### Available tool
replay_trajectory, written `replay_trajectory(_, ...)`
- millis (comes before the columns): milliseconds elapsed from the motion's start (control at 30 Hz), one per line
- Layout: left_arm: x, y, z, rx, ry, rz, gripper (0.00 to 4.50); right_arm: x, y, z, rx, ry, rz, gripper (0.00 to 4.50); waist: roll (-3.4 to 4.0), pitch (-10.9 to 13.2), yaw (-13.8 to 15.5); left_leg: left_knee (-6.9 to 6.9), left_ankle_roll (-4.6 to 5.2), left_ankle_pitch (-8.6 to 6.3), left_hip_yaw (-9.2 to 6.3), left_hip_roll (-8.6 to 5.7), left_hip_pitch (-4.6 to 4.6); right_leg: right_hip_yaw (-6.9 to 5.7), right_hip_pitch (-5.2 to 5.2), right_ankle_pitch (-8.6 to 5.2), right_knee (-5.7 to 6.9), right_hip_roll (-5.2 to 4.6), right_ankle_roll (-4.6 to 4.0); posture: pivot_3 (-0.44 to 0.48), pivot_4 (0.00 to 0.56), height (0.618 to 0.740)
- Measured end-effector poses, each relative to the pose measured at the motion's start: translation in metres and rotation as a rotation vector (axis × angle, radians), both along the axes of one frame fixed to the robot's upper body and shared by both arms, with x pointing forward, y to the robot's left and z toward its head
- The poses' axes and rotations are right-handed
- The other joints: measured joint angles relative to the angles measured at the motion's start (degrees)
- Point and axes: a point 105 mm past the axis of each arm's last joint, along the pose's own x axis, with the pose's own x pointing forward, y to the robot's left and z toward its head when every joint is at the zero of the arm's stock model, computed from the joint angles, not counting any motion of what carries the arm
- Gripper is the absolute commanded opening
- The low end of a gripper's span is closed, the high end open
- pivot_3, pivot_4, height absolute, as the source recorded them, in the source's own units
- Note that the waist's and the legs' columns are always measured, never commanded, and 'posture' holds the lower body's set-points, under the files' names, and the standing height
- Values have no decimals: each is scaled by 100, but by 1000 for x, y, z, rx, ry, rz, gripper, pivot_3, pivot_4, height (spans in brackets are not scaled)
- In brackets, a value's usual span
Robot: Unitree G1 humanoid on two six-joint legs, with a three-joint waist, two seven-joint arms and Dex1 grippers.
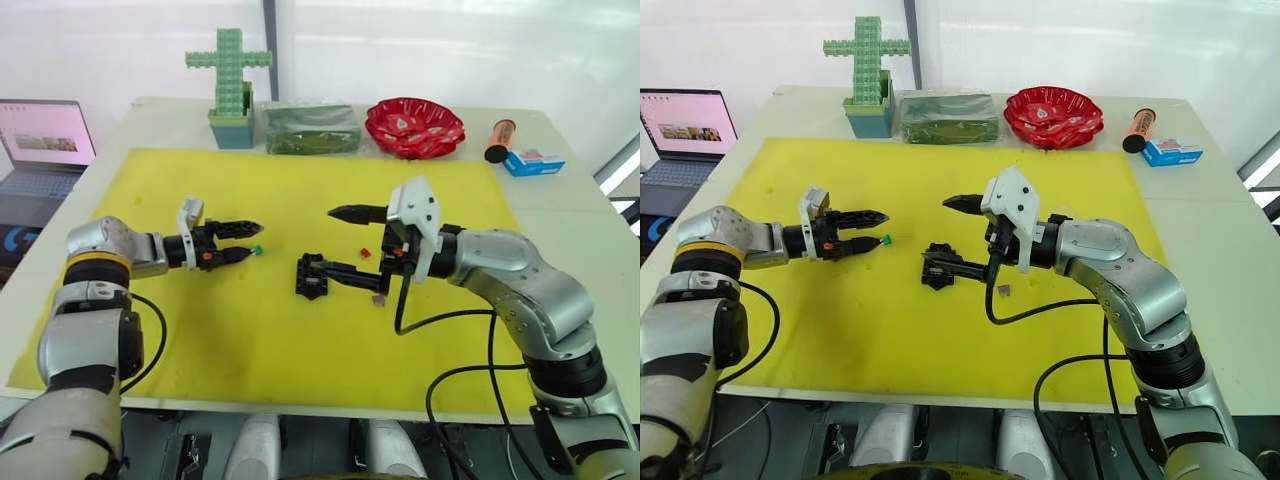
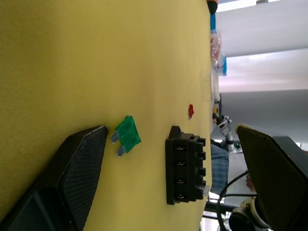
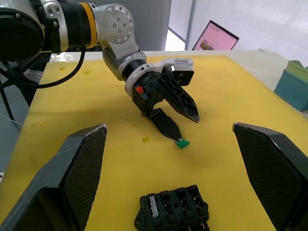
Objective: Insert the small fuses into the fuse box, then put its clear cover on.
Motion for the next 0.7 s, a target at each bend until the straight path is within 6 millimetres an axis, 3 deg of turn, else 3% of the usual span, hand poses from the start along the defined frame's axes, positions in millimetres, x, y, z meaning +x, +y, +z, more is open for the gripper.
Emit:
replay_trajectory(533,3,-9,-3,39,-36,-50,4500,2,0,-1,13,5,-19,4469,1,-1,53,3,0,0,-4,-3,0,2,6,-1,-2,-1,-1,0,150,740)
replay_trajectory(633,4,-9,-5,53,-44,-52,3918,2,-1,-2,13,9,-23,4500,2,-1,53,3,0,0,-5,-2,0,1,6,-1,-2,0,-2,0,150,740)
replay_trajectory(700,3,-8,-9,73,-39,-50,3186,2,-1,-2,14,8,-22,4500,2,-1,47,2,0,0,-5,-2,0,2,5,-1,-2,0,-2,0,150,740)
